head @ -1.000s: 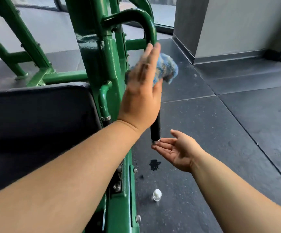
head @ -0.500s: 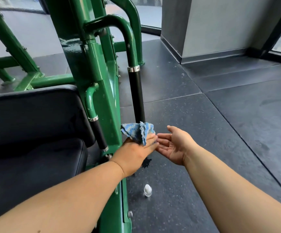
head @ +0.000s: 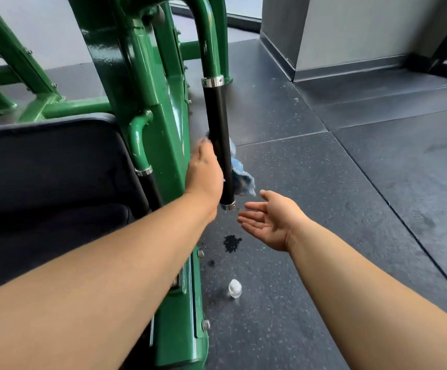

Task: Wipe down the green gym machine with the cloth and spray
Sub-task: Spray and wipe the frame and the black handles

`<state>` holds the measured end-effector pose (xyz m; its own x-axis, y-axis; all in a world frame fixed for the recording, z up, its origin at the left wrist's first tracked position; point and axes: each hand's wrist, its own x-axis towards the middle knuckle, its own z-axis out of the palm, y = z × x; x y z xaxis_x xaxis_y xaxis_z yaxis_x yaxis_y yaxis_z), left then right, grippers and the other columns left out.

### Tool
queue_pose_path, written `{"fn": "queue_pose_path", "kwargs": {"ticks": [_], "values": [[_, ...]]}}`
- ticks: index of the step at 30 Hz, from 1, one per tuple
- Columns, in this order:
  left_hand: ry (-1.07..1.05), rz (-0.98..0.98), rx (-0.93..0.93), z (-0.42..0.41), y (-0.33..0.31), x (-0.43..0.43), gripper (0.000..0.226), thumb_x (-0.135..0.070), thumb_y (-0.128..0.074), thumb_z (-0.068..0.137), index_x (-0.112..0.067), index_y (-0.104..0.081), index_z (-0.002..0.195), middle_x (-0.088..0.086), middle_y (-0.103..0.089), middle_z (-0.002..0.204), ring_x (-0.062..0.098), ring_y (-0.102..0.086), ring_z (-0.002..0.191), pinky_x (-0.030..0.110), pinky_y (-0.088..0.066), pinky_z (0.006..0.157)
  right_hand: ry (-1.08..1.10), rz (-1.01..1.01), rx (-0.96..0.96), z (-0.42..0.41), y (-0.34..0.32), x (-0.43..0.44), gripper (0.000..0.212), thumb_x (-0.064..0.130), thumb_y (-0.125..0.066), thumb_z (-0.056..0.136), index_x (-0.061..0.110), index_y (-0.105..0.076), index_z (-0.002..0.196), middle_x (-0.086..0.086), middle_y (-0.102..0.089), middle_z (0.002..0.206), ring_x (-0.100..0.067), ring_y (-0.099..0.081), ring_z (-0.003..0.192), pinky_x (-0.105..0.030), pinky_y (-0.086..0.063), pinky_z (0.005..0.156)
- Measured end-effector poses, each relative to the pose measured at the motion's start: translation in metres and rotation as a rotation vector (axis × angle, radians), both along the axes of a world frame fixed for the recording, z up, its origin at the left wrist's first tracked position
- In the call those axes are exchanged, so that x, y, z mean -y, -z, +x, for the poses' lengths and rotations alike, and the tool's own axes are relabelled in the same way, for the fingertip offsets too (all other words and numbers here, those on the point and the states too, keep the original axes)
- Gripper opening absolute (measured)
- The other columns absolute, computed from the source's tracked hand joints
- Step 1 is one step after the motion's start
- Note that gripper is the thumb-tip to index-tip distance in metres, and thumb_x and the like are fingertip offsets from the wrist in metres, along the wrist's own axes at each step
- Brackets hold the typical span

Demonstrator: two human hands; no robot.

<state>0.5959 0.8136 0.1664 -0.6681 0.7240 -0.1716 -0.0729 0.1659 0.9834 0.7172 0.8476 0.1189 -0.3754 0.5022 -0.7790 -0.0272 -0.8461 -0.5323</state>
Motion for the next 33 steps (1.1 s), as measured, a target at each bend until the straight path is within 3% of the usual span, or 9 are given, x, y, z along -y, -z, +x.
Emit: {"fn": "queue_pose_path", "kwargs": {"ticks": [3,6,9,15,21,23,26,29,33], "values": [[0.079,-0.142,0.171,-0.003,0.017,0.002,0.082,-0.077,-0.033,0.071,-0.018,-0.062,0.121,0.009,-0.064,0.122,0.026,-0.059,0.113,0.043,-0.041,0.106,0.003,0.006,0.034,-0.005,0.001,0.002,0.043,0.040,-0.038,0.103,0.002,-0.058,0.107,-0.019,-0.064,0.111,-0.030,-0.063,0.108,-0.036,-0.052,0.089],[0.161,-0.177,0.194,-0.007,0.024,0.003,0.061,-0.067,-0.032,0.083,-0.019,-0.066,0.099,0.015,-0.065,0.119,0.030,-0.060,0.112,0.050,-0.039,0.106,-0.007,0.020,0.055,-0.007,-0.001,0.004,0.043,0.039,-0.037,0.103,0.003,-0.059,0.108,-0.017,-0.066,0.112,-0.028,-0.064,0.103,-0.035,-0.052,0.088],[0.251,-0.263,0.268,-0.008,0.030,0.006,0.052,-0.041,-0.032,0.097,-0.021,-0.070,0.067,0.007,-0.071,0.077,0.023,-0.067,0.071,0.033,-0.054,0.073,-0.027,0.025,0.059,-0.007,-0.002,0.007,0.043,0.038,-0.035,0.103,0.003,-0.059,0.114,-0.014,-0.069,0.100,-0.023,-0.065,0.088,-0.034,-0.050,0.086],[0.287,-0.390,0.543,-0.007,0.036,0.022,0.034,-0.022,-0.034,0.096,-0.018,-0.059,0.074,-0.001,-0.060,0.058,0.009,-0.051,0.041,0.012,-0.030,0.038,-0.053,0.031,0.046,-0.014,0.000,0.015,0.031,0.028,-0.037,0.098,0.013,-0.058,0.081,-0.003,-0.056,0.051,-0.016,-0.042,0.051,-0.026,-0.042,0.060],[0.287,-0.533,0.264,-0.016,0.041,0.037,0.036,-0.034,-0.052,0.093,-0.020,-0.044,0.059,-0.005,-0.040,0.040,0.007,-0.030,0.030,0.014,-0.016,0.044,-0.078,-0.005,-0.008,-0.013,0.001,0.011,0.034,0.039,-0.036,0.103,0.012,-0.058,0.105,-0.010,-0.067,0.091,-0.026,-0.065,0.080,-0.040,-0.051,0.082],[0.267,-0.510,0.392,-0.021,0.033,0.040,0.031,-0.030,-0.041,0.096,-0.017,-0.056,0.072,0.001,-0.060,0.052,0.011,-0.052,0.044,0.019,-0.033,0.050,-0.134,-0.018,-0.049,-0.014,0.000,0.011,0.037,0.042,-0.038,0.102,0.012,-0.059,0.100,-0.010,-0.069,0.089,-0.027,-0.065,0.081,-0.043,-0.051,0.083],[0.400,-0.390,0.730,-0.028,0.022,0.049,0.043,-0.002,-0.025,0.090,0.000,-0.062,0.111,0.019,-0.069,0.108,0.027,-0.066,0.099,0.038,-0.054,0.088,-0.224,-0.049,-0.155,-0.010,-0.007,0.015,0.026,0.033,-0.050,0.095,0.011,-0.065,0.095,-0.011,-0.072,0.088,-0.026,-0.066,0.081,-0.042,-0.053,0.077],[0.537,-0.494,0.522,-0.036,0.018,0.056,0.027,-0.004,-0.043,0.098,-0.006,-0.058,0.121,0.015,-0.067,0.117,0.026,-0.068,0.098,0.027,-0.060,0.070,-0.268,-0.047,-0.287,-0.001,-0.009,0.019,0.023,0.009,-0.060,0.082,0.005,-0.066,0.104,-0.015,-0.070,0.102,-0.027,-0.068,0.090,-0.038,-0.057,0.082],[0.525,-0.560,0.274,-0.046,0.018,0.059,0.018,-0.019,-0.065,0.089,-0.021,-0.063,0.106,-0.002,-0.065,0.112,0.019,-0.071,0.089,0.015,-0.051,0.050,-0.004,0.132,-0.070,0.001,-0.007,0.008,0.034,-0.019,-0.042,0.083,0.004,-0.060,0.100,-0.015,-0.065,0.084,-0.020,-0.063,0.064,-0.021,-0.056,0.050]]}}
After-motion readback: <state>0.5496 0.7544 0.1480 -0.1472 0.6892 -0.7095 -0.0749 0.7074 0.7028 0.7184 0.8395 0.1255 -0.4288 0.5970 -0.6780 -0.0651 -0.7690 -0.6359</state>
